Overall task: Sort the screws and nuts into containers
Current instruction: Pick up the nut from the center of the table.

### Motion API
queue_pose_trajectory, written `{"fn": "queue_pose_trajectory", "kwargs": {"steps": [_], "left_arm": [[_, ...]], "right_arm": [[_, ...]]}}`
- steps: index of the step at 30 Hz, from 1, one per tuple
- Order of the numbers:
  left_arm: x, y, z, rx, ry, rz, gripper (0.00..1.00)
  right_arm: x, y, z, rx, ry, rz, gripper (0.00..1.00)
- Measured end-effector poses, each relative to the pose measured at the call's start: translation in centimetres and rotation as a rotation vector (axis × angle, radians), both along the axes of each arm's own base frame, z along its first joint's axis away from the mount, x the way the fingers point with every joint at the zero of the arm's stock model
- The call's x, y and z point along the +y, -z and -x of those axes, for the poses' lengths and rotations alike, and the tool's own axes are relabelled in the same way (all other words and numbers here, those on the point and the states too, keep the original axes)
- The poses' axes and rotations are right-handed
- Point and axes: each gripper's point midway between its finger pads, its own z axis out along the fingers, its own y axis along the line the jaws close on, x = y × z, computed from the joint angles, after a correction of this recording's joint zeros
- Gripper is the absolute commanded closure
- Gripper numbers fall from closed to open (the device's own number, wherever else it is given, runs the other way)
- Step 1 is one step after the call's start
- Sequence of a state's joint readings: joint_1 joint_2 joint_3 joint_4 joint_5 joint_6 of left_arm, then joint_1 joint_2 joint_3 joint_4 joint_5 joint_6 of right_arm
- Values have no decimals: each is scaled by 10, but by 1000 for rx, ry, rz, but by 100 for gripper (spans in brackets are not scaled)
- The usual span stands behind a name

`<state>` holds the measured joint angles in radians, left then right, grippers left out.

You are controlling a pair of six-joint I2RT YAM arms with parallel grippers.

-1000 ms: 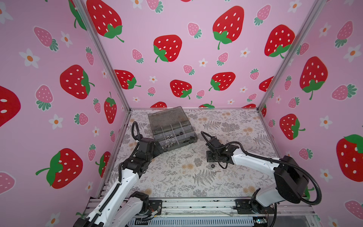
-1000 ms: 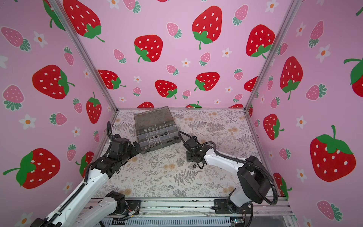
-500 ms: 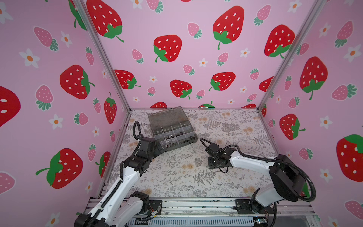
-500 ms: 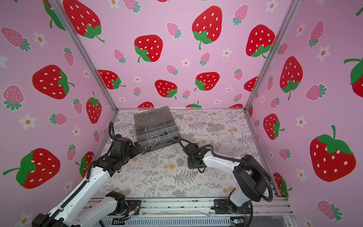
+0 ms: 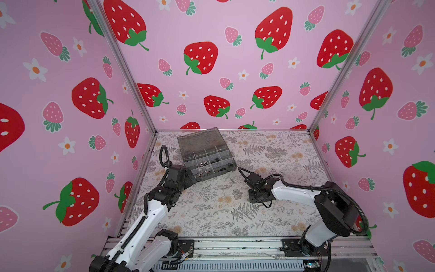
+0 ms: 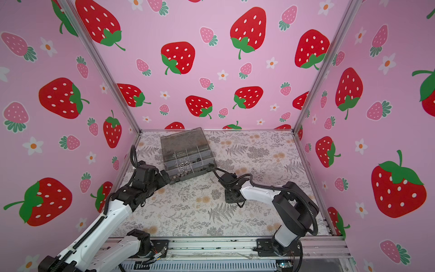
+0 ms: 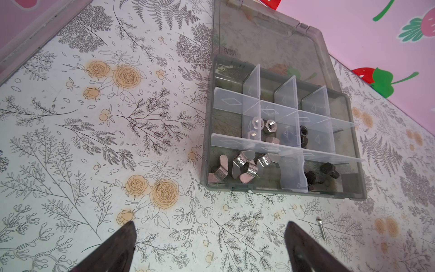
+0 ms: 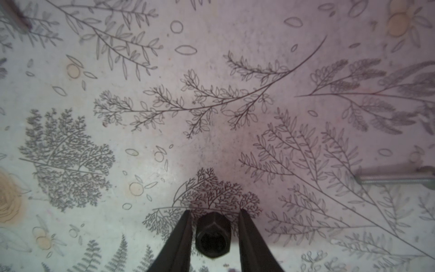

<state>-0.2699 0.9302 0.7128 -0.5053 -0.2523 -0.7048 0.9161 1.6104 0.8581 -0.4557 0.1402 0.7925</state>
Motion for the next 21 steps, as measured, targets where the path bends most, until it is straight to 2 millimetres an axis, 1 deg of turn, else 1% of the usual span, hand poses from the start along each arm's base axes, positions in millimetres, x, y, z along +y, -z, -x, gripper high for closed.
{"fn": "queue_pose_trajectory", "kwargs": {"steps": [13,21], "left_arm": [[0,0,0,-1,-1,-1,1],[0,-1,0,-3,-1,-1,1]], "right_arm": [[1,0,2,1,-7,-1,69],[0,1,4,-7,-15,21,75]]}}
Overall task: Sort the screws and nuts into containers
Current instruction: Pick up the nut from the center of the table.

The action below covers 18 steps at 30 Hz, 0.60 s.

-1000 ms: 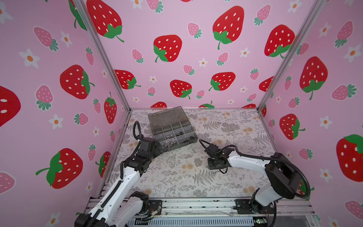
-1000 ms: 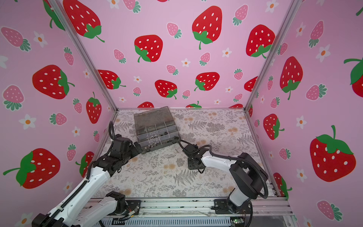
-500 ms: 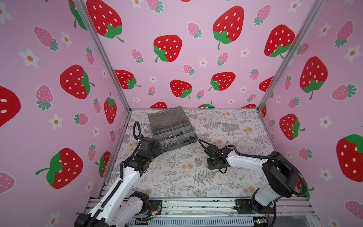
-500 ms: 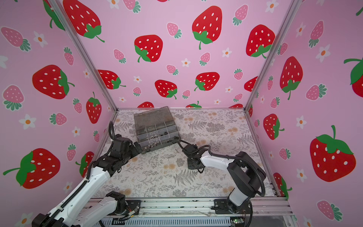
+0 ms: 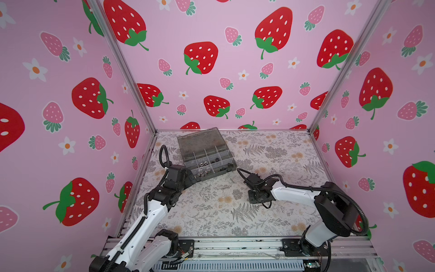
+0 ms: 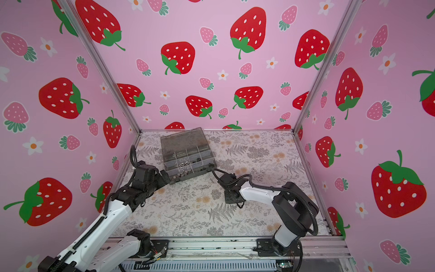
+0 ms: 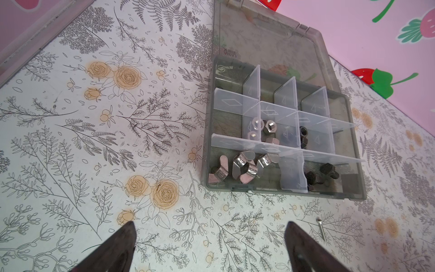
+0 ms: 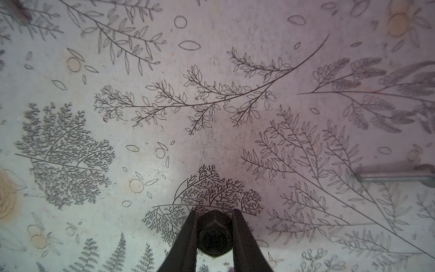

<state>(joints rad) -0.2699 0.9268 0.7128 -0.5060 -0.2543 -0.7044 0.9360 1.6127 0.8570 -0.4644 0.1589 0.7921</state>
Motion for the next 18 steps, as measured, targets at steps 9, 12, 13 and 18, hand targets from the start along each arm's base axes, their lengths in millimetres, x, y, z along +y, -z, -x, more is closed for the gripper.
{"fn": "queue_pose_trajectory", "kwargs": {"steps": [9,12,13,18], "left_arm": [[1,-3,1,-12,-5,-2,1],[2,-3,1,-12,-5,-3,1],[2,-3,1,-12,-5,-3,1],[2,-3,1,-12,-5,-3,1]], "right_arm": [[2,-1,0,-2,-9,19,83],[4,-2,0,2,-18,22,83],[7,-4,-1,1,-23,21,83],[37,-28,-24,-52,-61,-16,84]]}}
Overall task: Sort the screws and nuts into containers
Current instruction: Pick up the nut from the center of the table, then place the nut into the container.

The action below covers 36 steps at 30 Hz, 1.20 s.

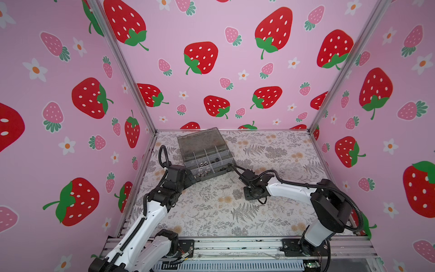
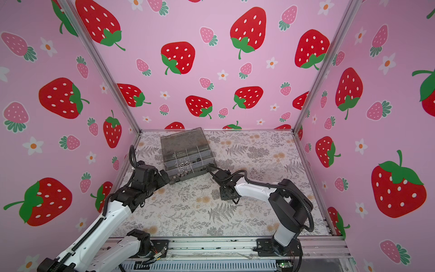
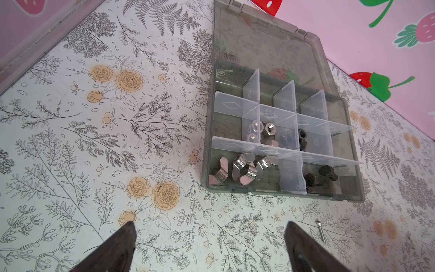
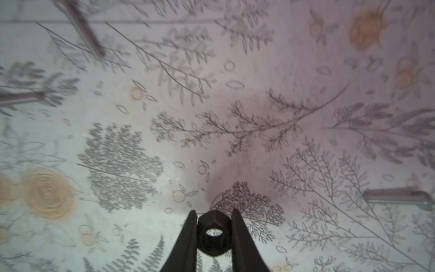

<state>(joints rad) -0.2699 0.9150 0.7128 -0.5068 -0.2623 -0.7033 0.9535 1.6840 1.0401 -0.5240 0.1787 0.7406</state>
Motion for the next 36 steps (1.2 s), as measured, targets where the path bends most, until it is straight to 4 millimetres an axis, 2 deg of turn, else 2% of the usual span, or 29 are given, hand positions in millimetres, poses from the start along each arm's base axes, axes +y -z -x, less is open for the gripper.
{"fn": "queue_pose_trajectory", "kwargs": {"steps": [11,16,19,24,31,36], "left_arm": [[2,-3,1,-10,-7,-6,1],[4,-2,2,-5,-10,-16,1],[4,-2,2,-3,-7,-20,1],[6,-3,4,-4,-9,-30,1],[8,-10,6,-33,-14,-33,1],[9,-12,6,-40,-12,-33,1]], "right_arm": [[112,-84,-99,-260,-130,-112,84],[155,-112,-138,-361,-179,-142,84],[175,-120,-155,-406,-204,-156,84],[194,-113,-170,-435,-240,-148,84],[203,-72,-182,-423,-266,-107,81],[200,-50,-188,-405,-261,-86,66]]}}
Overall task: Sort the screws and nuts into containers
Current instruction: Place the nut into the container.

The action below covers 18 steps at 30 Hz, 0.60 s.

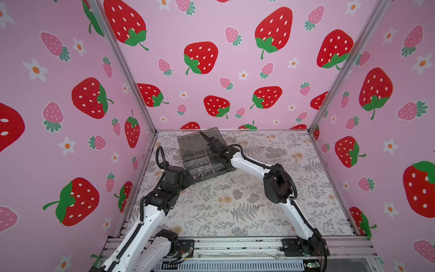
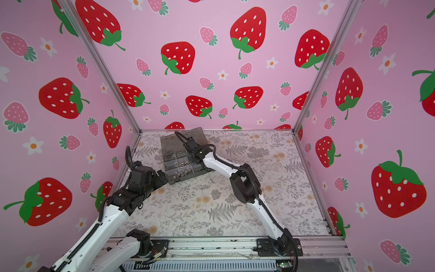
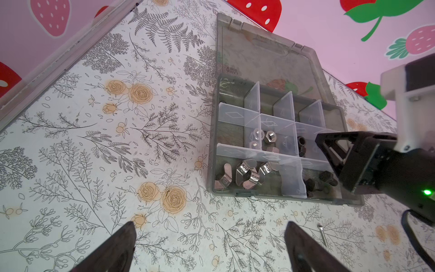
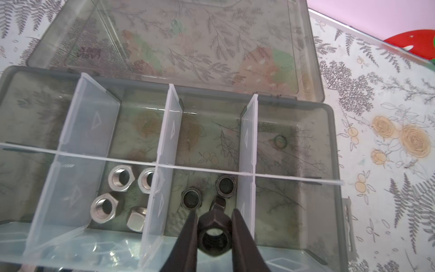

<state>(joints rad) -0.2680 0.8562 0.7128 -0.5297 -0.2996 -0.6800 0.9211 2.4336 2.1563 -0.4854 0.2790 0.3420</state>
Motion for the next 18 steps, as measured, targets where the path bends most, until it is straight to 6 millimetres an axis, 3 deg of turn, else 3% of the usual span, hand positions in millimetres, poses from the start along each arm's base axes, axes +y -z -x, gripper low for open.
{"fn": "queue_pose_trajectory", "kwargs": {"steps": [12,17,18], "left_arm": [[-3,-7,-1,-26,35,-11,1],[-10,-6,-2,-22,87,-2,1],[-13,-6,-2,-20,104,4,1]], "right_arm": [[-4,-7,-9,-7,13,-21,49],[-21,-46,1,-30,40,-56,21],[-29,-58,6,-40,47,-63,9]]}}
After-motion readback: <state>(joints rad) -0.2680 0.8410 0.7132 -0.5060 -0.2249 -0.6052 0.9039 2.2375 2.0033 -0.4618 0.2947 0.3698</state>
